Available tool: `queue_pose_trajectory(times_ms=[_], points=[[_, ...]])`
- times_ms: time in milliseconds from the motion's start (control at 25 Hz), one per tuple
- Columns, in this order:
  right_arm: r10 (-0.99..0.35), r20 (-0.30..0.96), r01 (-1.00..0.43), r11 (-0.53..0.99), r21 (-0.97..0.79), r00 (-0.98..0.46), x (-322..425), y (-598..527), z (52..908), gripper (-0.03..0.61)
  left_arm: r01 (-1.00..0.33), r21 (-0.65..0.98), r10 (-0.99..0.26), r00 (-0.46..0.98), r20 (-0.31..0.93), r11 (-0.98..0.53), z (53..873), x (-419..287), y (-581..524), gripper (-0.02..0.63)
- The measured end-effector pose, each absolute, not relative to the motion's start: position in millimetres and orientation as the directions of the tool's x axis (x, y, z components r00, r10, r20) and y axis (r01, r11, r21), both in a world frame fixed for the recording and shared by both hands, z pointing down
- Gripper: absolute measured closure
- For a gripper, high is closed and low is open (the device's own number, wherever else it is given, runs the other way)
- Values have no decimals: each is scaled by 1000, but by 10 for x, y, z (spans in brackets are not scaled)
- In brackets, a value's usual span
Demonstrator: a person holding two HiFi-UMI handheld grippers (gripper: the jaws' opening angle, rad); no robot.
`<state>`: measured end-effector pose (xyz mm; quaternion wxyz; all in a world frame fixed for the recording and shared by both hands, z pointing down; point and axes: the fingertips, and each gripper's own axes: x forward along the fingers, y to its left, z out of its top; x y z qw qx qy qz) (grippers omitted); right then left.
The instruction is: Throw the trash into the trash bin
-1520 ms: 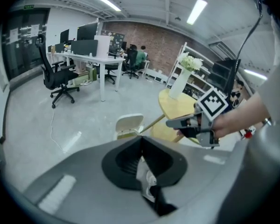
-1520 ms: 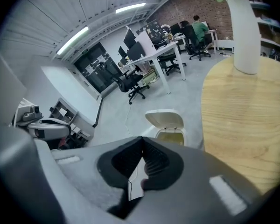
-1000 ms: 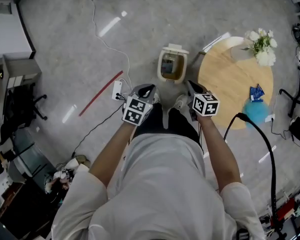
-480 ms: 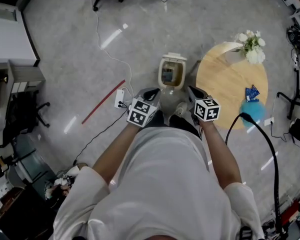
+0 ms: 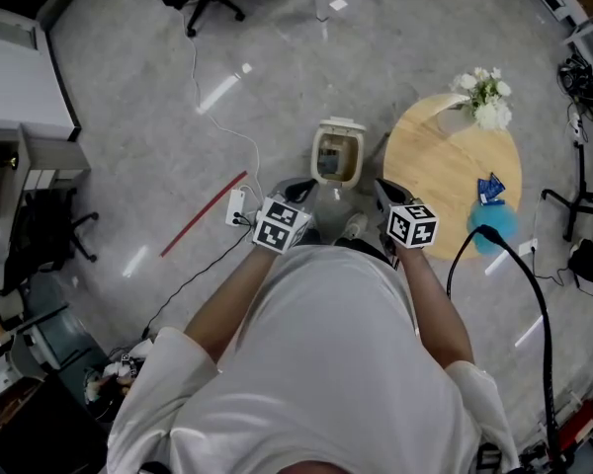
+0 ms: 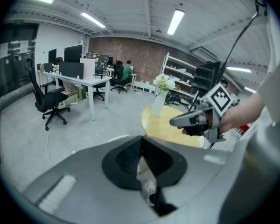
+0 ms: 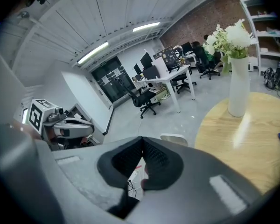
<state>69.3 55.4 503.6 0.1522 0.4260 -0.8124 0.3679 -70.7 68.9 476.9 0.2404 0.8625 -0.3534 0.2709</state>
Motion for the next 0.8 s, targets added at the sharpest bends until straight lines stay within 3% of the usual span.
queue_pose_trajectory(times_ms=[800], points=[[-595, 550, -808, 370, -460, -586, 678, 611, 4941, 578, -721, 223, -462, 617, 637, -657, 4716, -682, 643, 611]])
